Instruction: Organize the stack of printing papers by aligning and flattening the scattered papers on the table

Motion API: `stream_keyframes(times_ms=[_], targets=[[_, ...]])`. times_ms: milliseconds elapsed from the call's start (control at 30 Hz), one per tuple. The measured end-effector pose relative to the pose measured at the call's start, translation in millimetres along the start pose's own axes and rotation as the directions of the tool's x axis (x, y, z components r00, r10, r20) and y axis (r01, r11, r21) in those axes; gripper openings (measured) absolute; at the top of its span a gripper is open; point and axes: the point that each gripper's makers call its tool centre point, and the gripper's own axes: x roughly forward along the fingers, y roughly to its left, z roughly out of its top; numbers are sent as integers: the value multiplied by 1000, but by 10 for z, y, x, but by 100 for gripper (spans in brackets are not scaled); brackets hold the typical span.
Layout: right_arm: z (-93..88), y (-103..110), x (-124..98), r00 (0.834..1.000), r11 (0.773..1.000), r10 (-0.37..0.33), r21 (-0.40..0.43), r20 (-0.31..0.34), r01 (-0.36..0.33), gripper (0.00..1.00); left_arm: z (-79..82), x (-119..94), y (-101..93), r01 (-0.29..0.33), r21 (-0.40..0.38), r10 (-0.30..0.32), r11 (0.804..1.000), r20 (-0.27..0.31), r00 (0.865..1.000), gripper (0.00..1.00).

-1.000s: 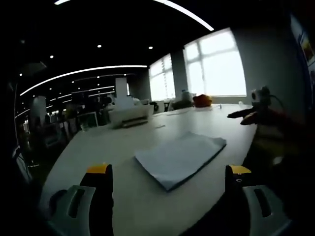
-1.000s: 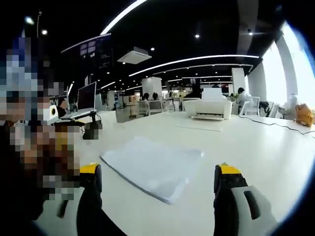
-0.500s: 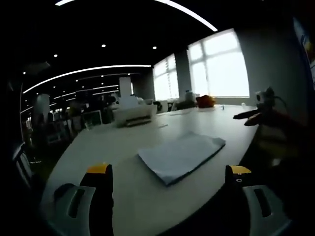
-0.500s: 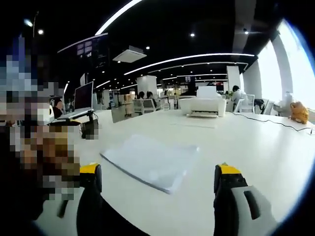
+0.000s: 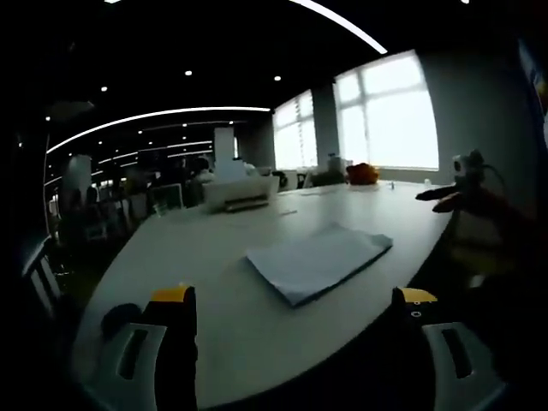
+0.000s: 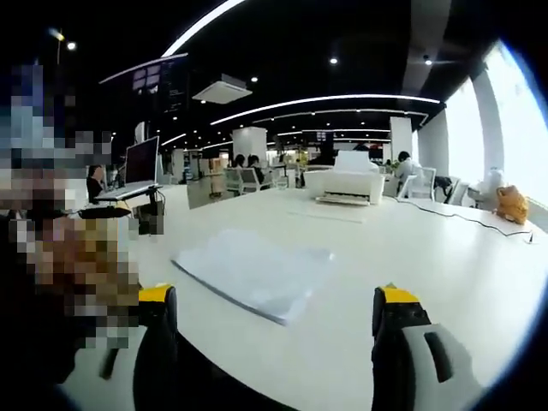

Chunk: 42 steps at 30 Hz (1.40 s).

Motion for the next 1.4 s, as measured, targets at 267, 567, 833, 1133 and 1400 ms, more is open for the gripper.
stream_keyframes(times_ms=[267,567,833,1133,1400], targets=[[-12,8,-262,1000,1000,-14,8,-13,14,90,46,-197,59,24,-54,-24,998,-1,1000,97],[-31,-36,-441,999,999,-32,19,-29,32,90,89,-291,86,10,-34,-10,999,-12,1000,97],[-33,-58,-429,998,999,-46,15,-30,46,90,111,-302,-5,32,-20,-32,999,-10,999,97],[-21,-32,-391,998,999,-42,0,-38,42,90,129,-293,-50,53,-26,-53,998,0,999,97],[-2,-18,-401,999,999,-37,0,-38,37,90,131,-304,-82,63,-29,-63,998,3,998,97]])
